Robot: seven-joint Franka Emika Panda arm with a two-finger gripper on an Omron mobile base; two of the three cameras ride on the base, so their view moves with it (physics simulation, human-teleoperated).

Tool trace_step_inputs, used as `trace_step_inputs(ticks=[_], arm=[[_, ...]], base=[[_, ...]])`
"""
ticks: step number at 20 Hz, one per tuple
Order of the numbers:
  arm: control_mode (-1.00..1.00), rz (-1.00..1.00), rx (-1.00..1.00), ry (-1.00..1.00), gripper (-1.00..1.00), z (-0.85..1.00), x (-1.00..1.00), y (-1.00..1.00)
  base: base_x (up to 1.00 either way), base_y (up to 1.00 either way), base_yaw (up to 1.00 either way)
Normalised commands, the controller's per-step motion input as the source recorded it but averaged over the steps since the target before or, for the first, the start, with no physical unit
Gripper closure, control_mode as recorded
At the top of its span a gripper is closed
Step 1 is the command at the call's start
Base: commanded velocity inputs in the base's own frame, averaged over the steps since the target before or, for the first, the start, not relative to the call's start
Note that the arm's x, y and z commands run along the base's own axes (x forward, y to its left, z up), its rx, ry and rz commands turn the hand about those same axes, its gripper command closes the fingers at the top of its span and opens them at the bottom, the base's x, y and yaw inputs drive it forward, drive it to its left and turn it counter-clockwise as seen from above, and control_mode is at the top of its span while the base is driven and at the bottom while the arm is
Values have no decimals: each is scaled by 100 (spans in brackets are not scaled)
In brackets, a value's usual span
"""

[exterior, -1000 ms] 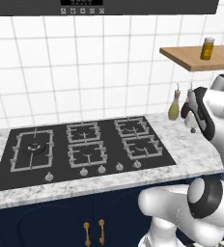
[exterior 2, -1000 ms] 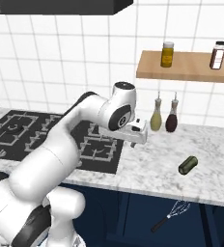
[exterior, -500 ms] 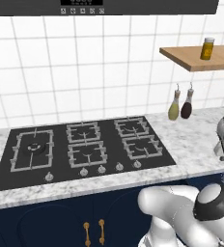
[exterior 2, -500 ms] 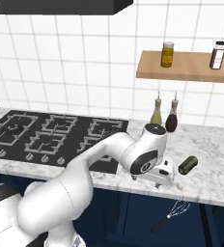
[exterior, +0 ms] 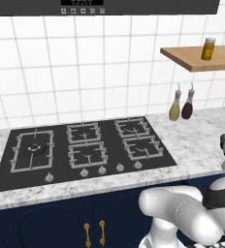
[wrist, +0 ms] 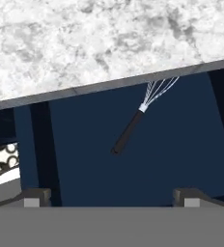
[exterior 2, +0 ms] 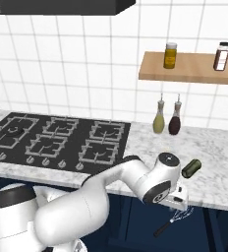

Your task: Pick the whisk from the drawer and place it on the counter.

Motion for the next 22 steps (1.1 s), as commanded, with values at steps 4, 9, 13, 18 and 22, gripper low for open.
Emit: trace_step_inputs(ticks=[4, 9, 13, 18, 22], arm=[[-100, 0, 0, 0, -100, -62, -28, -34], [-100, 3, 0, 0, -100, -39, -33, -10], [-100, 3, 0, 0, -100, -35, -31, 0], [-100, 1, 0, 3, -100, -39, -39, -1], [-100, 0, 0, 6, -100, -25, -22, 0]], base=[[0, 0, 0], [0, 0, 0], [0, 0, 0], [0, 0, 0], [0, 0, 0]])
